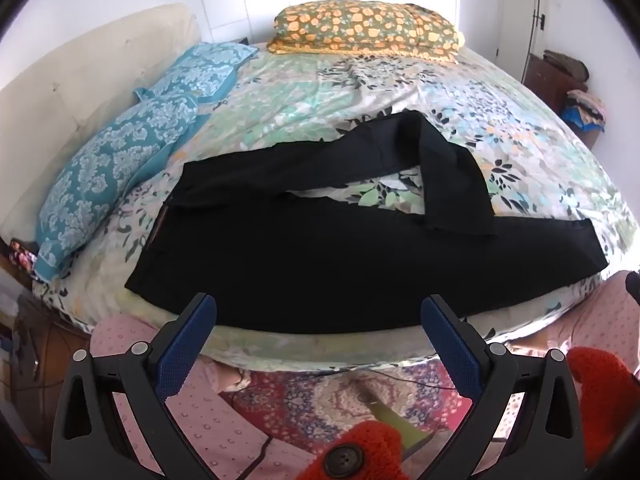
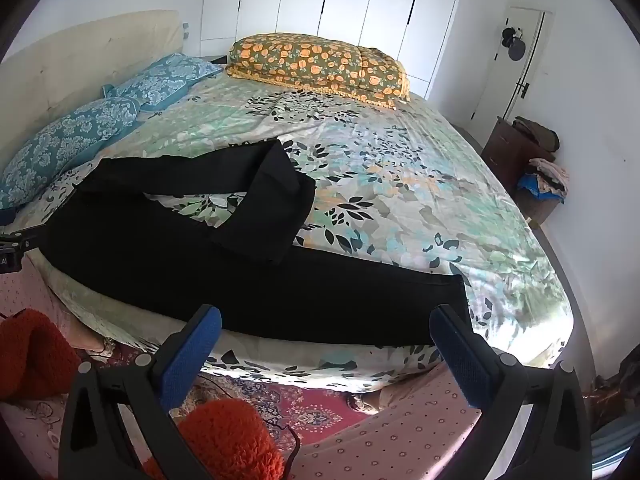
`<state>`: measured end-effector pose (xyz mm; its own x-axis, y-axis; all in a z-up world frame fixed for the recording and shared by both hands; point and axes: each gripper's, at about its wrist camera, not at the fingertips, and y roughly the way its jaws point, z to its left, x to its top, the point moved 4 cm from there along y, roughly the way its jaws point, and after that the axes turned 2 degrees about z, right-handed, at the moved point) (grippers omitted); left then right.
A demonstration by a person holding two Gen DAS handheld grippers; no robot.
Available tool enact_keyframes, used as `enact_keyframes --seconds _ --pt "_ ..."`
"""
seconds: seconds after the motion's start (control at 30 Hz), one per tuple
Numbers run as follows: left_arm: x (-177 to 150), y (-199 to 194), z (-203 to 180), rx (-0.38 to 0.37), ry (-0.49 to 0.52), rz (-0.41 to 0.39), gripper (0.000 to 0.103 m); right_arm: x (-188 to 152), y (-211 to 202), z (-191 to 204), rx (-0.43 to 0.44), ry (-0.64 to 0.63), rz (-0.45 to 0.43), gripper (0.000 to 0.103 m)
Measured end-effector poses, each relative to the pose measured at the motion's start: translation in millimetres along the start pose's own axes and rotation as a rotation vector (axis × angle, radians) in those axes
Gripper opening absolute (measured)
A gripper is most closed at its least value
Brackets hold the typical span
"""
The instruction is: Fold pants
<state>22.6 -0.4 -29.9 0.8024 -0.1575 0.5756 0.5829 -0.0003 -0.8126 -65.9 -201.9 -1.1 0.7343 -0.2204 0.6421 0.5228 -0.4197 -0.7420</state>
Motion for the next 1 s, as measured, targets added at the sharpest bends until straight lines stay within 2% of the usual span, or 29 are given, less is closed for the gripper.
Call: enact_keyframes --seconds 0.17,0.3,1.0 --pt "-18.8 9.2 13.6 0.002 -0.006 -0.002 0.102 1.0 0.9 -0.4 0.004 0.002 0.003 0.103" --pt "-5.2 5.7 3.9 0.024 0.006 0.017 0.102 3.7 0.1 -1.9 0.009 0.002 0.000 0.103" --pt "-7.8 3.2 5.4 0.050 0.030 0.019 0.102 -5.7 -1.6 3.6 0.010 -0.007 0.006 0.103"
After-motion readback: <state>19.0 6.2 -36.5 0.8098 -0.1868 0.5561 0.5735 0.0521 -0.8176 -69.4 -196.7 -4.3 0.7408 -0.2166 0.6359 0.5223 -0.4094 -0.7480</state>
